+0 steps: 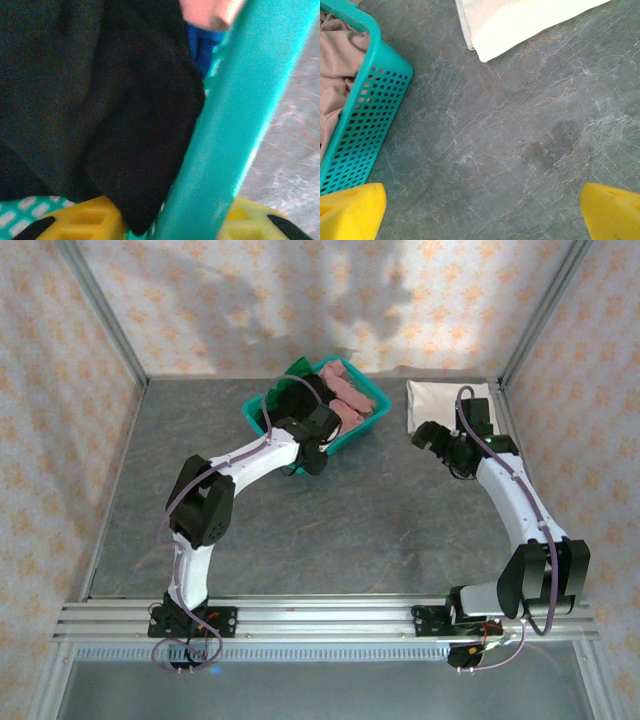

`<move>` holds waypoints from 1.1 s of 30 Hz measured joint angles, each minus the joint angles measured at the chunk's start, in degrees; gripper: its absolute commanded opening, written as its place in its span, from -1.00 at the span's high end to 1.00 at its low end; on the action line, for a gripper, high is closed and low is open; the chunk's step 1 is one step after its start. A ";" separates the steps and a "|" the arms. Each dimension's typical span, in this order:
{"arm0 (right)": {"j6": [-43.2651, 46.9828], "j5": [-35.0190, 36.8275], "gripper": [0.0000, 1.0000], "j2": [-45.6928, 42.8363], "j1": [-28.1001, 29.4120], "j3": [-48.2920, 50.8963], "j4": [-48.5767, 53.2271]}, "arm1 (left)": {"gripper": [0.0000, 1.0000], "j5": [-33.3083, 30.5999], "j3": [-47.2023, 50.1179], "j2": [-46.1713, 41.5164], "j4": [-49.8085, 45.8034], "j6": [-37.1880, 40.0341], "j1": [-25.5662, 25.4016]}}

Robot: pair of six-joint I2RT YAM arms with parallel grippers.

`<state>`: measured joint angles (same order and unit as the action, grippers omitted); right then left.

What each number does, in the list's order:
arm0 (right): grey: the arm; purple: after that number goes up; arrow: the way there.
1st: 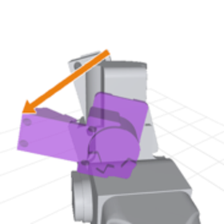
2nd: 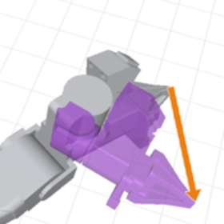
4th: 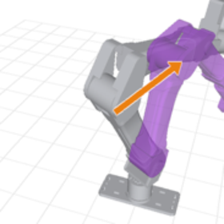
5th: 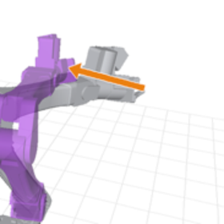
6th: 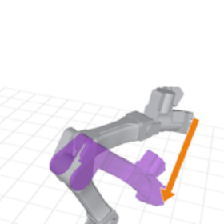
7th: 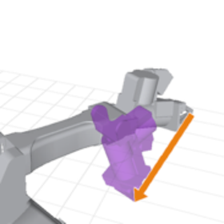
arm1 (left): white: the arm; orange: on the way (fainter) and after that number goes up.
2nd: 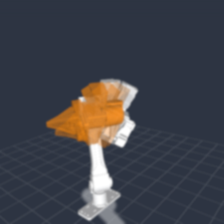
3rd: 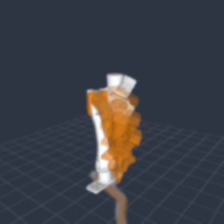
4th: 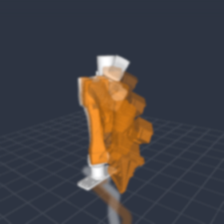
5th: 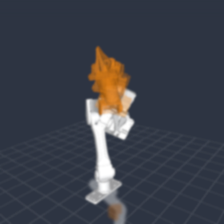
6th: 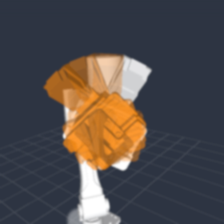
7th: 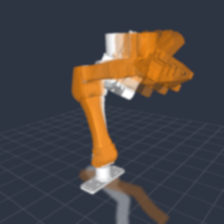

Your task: Fold and stack the t-shirts

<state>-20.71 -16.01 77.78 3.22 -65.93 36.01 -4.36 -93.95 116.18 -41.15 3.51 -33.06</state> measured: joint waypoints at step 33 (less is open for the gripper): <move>-0.68 7.26 -0.99 5.27 -0.70 -2.43 0.00 | 0.86 -10.97 -1.86 2.47 2.89 11.74 35.95</move>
<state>-21.39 -8.75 83.05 2.52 -68.36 36.01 -15.33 -95.81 118.65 -38.26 15.25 2.90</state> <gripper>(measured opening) 0.993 0.154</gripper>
